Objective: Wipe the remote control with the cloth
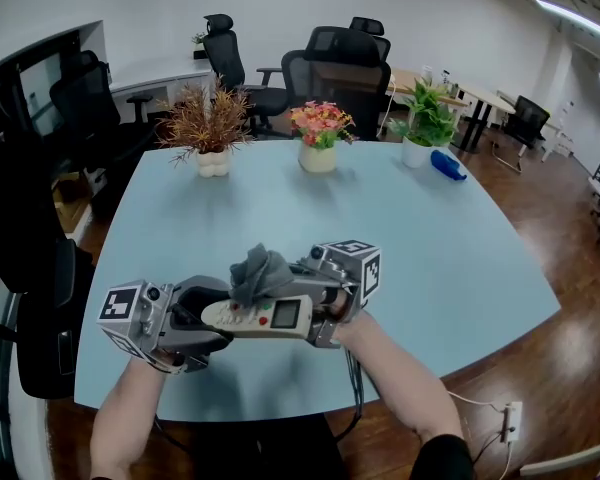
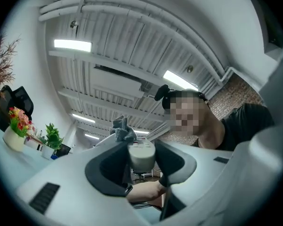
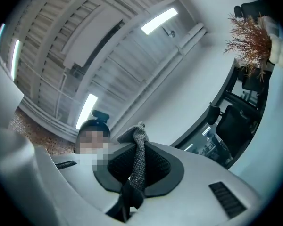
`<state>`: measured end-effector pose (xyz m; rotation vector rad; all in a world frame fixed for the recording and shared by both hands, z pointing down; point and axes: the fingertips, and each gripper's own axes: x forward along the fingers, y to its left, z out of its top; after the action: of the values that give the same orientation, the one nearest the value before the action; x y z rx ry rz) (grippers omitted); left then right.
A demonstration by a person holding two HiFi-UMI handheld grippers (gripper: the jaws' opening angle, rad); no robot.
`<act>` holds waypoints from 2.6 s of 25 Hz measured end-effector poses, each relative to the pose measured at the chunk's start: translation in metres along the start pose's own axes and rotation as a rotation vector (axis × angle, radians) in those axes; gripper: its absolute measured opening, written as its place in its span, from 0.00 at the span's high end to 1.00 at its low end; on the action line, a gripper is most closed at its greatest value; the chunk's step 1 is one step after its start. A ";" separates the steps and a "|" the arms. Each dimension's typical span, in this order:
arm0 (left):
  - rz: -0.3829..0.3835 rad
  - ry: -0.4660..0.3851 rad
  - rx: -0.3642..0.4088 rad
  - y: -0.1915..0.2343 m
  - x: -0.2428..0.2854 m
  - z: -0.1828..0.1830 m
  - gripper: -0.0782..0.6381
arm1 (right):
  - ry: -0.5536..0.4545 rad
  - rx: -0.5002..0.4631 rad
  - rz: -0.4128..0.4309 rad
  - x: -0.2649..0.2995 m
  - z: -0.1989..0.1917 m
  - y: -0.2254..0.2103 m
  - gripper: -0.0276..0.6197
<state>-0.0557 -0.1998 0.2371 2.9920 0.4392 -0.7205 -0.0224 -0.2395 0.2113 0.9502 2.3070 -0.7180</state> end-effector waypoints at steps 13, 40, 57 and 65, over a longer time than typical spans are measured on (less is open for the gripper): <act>0.326 -0.105 0.089 0.039 -0.044 0.036 0.64 | 0.003 -0.450 -0.329 -0.026 0.048 0.005 0.92; 0.451 0.364 -0.318 0.121 -0.079 -0.049 0.64 | 0.889 -0.532 -1.282 -0.149 -0.047 -0.147 0.92; 0.523 0.936 -0.215 0.145 -0.158 -0.089 0.58 | 0.992 -0.518 -1.274 -0.153 -0.069 -0.149 0.92; 0.683 1.130 -0.034 0.155 -0.171 -0.094 0.55 | 1.029 -0.498 -1.228 -0.145 -0.081 -0.150 0.92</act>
<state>-0.1167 -0.3849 0.3926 2.8596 -0.5595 1.0169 -0.0686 -0.3455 0.4027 -0.6486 3.6460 0.0969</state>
